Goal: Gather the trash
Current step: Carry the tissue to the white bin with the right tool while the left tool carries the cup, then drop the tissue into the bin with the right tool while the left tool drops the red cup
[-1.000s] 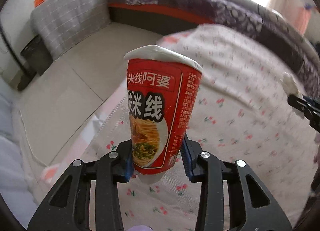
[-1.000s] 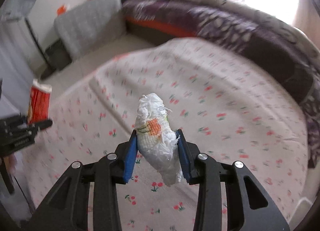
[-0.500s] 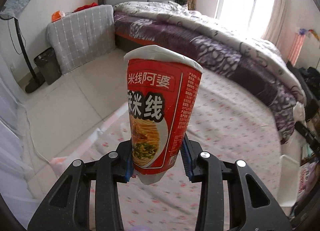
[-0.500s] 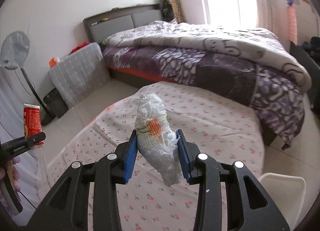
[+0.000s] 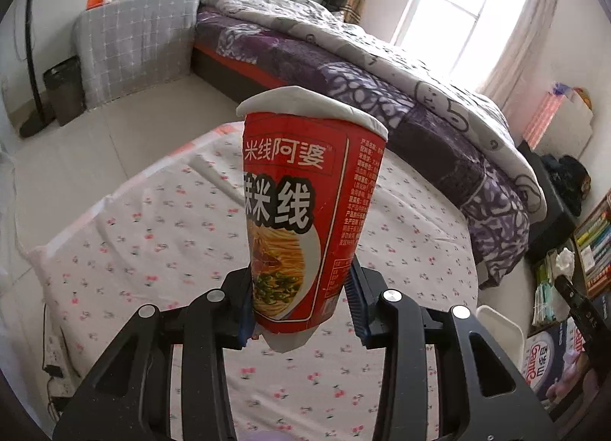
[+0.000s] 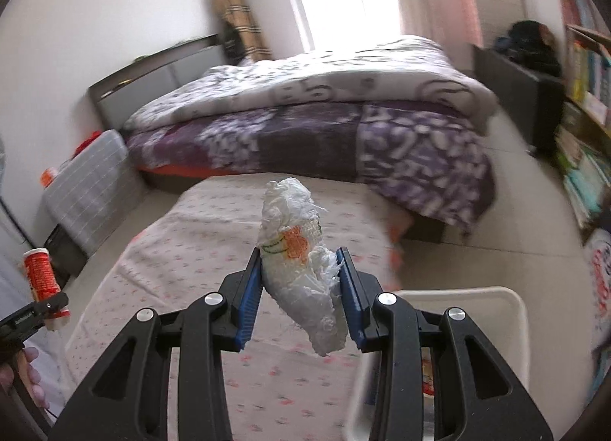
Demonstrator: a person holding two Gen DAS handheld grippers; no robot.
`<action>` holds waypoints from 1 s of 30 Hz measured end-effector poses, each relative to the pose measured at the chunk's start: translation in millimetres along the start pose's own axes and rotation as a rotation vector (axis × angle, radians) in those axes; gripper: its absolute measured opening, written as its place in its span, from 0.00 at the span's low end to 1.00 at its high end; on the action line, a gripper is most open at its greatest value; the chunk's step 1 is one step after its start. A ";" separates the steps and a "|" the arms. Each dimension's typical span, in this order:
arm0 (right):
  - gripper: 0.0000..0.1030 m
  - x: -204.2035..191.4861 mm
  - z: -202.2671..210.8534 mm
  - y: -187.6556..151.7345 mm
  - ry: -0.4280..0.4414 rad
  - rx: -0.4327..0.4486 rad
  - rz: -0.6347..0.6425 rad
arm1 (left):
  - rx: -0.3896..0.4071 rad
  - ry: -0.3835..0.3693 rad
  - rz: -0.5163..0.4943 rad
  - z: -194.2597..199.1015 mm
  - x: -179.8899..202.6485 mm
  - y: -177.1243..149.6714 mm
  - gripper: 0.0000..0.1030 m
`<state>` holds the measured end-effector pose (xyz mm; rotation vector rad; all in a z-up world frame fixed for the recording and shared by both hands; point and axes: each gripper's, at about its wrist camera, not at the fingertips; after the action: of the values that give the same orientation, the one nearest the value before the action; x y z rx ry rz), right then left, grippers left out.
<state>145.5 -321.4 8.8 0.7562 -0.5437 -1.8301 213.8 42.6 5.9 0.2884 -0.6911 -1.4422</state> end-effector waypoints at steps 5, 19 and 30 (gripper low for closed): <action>0.37 36.6 12.0 -3.6 -0.058 0.002 -0.034 | 0.001 -0.052 -0.059 -8.7 38.0 -4.8 0.37; 0.48 103.9 41.0 -13.5 -0.161 0.006 -0.123 | -0.037 -0.237 -0.281 -26.0 159.3 -51.7 0.37; 0.84 146.5 79.8 -7.6 -0.271 0.136 -0.251 | -0.105 -0.315 -0.449 -44.8 237.5 -96.1 0.38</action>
<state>44.6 -453.6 23.4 0.6946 -0.7832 -2.1631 157.8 -209.8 -22.7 0.1380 -0.8355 -1.9737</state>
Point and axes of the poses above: each gripper's, at about its wrist camera, not at the fingertips, and z roughly against the way its jaws point, x to its right, y to its top, and after that the axes turned 6 degrees about -x, right-handed
